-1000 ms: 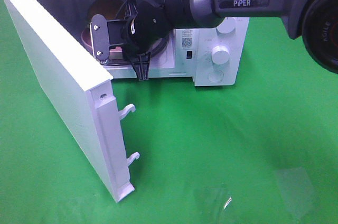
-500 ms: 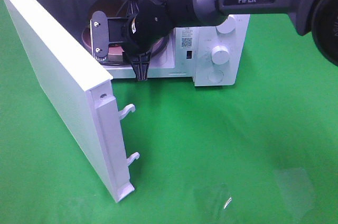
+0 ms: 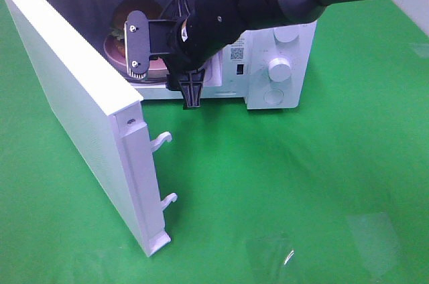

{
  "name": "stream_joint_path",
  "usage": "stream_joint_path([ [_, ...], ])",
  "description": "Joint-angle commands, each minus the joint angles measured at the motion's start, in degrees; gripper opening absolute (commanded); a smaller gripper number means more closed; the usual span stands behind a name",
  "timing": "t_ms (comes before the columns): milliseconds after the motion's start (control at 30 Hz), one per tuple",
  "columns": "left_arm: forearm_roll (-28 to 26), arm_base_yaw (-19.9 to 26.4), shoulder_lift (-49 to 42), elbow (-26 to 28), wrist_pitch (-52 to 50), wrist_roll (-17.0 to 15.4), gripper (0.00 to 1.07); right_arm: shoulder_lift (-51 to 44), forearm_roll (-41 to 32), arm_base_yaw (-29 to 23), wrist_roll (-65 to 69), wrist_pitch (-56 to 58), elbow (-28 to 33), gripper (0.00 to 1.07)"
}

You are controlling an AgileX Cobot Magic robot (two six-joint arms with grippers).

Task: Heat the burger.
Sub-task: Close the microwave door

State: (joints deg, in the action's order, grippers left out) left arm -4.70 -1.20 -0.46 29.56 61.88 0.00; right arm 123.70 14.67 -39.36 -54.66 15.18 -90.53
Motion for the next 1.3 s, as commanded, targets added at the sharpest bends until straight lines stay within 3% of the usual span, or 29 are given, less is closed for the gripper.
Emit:
stream_joint_path([
  [33,-0.29,-0.34,-0.74,-0.06,-0.86,0.00,1.00,-1.89,-0.46,0.00,0.52,-1.32,1.78,0.68],
  [300,-0.29,-0.34,-0.74,-0.06,-0.86,0.00,1.00,-5.39,-0.46,0.34,0.92,-2.29,6.13,0.72],
  [900,-0.29,-0.34,-0.74,-0.06,-0.86,0.00,1.00,-21.77,3.50,4.70,8.94,-4.07,22.92,0.72],
  [1300,-0.29,-0.34,-0.74,-0.06,-0.86,0.00,1.00,-39.08,4.64,6.02,26.07,-2.12,33.69,0.72],
])
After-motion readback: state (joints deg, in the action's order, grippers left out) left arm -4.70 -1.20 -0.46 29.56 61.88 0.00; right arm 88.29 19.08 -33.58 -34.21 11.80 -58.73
